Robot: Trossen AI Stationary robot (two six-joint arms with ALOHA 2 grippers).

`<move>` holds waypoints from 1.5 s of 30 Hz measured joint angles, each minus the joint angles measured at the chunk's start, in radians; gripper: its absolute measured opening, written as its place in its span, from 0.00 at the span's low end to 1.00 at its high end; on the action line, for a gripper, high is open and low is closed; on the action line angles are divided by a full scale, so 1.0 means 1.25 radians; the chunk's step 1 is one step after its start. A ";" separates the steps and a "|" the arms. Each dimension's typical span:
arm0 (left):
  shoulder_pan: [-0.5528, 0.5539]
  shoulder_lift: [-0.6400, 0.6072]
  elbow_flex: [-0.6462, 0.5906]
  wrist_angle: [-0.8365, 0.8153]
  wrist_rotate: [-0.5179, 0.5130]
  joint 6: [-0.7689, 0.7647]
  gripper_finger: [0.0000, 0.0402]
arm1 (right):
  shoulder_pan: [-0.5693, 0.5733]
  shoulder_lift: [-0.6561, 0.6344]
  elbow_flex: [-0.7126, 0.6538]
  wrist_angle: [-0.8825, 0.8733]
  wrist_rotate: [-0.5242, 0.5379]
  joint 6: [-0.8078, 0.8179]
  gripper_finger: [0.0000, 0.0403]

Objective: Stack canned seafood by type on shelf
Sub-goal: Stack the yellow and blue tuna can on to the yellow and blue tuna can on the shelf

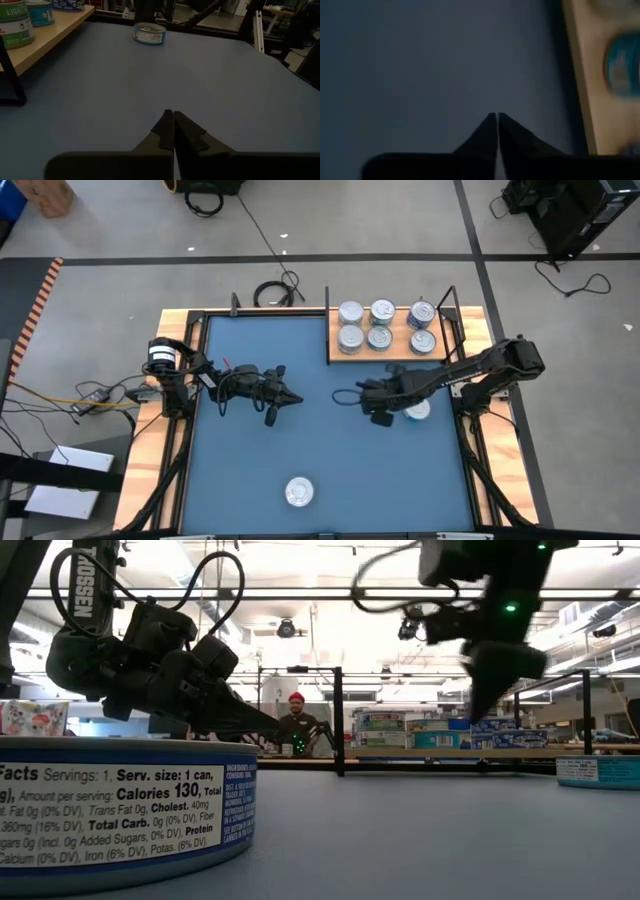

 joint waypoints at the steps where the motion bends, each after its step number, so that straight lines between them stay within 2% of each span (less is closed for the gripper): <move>1: 0.000 0.000 0.000 0.000 0.004 -0.001 0.01 | 0.004 0.000 0.000 -0.035 -0.011 0.020 0.03; 5: 0.000 0.000 0.000 0.000 0.016 -0.001 0.01 | 0.023 0.000 -0.001 -0.141 -0.038 0.080 0.03; 13: 0.000 0.000 0.000 -0.010 0.020 0.019 0.01 | 0.058 -0.003 -0.003 -0.259 -0.121 0.134 0.01; 20: 0.000 0.000 0.000 -0.003 0.019 0.020 0.01 | 0.044 -0.068 -0.063 -0.262 -0.129 0.136 0.00; 27: -0.001 0.000 0.000 -0.002 0.012 0.019 0.01 | 0.012 -0.185 -0.203 -0.143 -0.183 0.179 0.00; 33: -0.003 0.000 0.000 -0.001 0.001 0.037 0.01 | 0.030 -0.204 -0.282 -0.073 -0.207 0.251 0.00; 41: -0.014 0.000 0.000 -0.003 -0.001 0.041 0.01 | 0.046 -0.189 -0.263 0.082 -0.234 0.211 0.00; 45: -0.016 0.000 0.000 -0.012 -0.001 0.062 0.01 | 0.046 -0.187 -0.250 0.211 -0.242 0.171 0.00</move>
